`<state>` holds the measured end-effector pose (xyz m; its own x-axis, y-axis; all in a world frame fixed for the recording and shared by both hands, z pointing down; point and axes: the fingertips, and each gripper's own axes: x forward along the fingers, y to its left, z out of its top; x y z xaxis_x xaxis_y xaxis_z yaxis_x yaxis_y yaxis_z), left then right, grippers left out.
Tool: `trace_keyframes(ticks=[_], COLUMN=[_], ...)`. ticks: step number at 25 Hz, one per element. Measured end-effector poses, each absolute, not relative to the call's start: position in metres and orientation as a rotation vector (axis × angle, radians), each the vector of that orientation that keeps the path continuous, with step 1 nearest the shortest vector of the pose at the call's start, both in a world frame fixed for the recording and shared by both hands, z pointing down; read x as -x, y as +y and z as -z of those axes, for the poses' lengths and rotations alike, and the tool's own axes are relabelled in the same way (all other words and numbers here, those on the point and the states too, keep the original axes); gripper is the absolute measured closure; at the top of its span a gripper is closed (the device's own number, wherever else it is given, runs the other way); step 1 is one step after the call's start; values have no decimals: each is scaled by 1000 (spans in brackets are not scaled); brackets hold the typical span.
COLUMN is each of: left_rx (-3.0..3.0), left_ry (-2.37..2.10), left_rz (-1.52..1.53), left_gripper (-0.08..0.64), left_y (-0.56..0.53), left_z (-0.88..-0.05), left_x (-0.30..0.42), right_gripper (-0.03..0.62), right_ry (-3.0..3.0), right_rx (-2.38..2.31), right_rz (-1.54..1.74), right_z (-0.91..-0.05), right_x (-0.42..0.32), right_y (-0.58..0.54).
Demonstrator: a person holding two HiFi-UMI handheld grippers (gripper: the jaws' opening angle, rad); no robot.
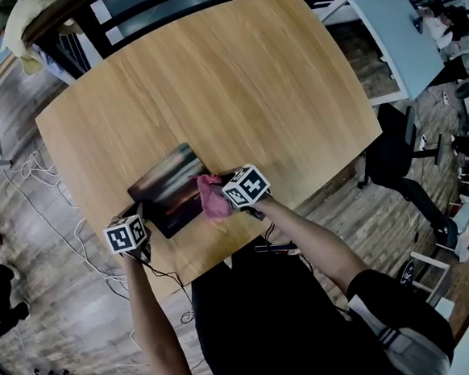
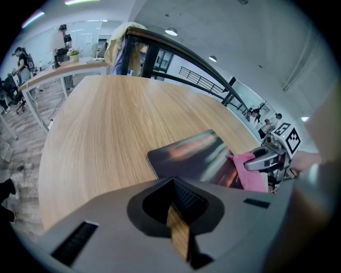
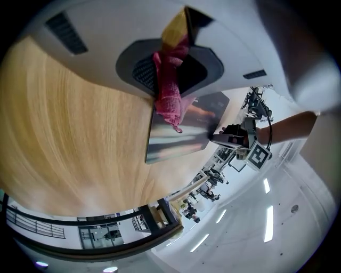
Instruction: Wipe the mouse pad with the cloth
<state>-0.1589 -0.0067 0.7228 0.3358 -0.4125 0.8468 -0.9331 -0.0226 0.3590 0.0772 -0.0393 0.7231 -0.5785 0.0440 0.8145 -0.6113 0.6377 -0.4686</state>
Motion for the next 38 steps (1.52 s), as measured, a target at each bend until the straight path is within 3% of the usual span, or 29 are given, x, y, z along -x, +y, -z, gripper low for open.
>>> trace_keyframes(ticks=[8, 26, 38], left_rx=[-1609, -1570, -1474], left_ry=[-1244, -1333, -1428], left_rz=[-663, -681, -527], left_gripper=[537, 537, 537], left_y=[-7, -5, 0], left_z=[-724, -728, -720], left_x=[160, 161, 163], right_gripper=[515, 517, 517], right_ry=[-1970, -1910, -2088], right_rx=[-536, -649, -806], right_rz=[-991, -666, -518], right_z=[-727, -719, -644], right_x=[-106, -148, -139], right_y=[-56, -87, -125])
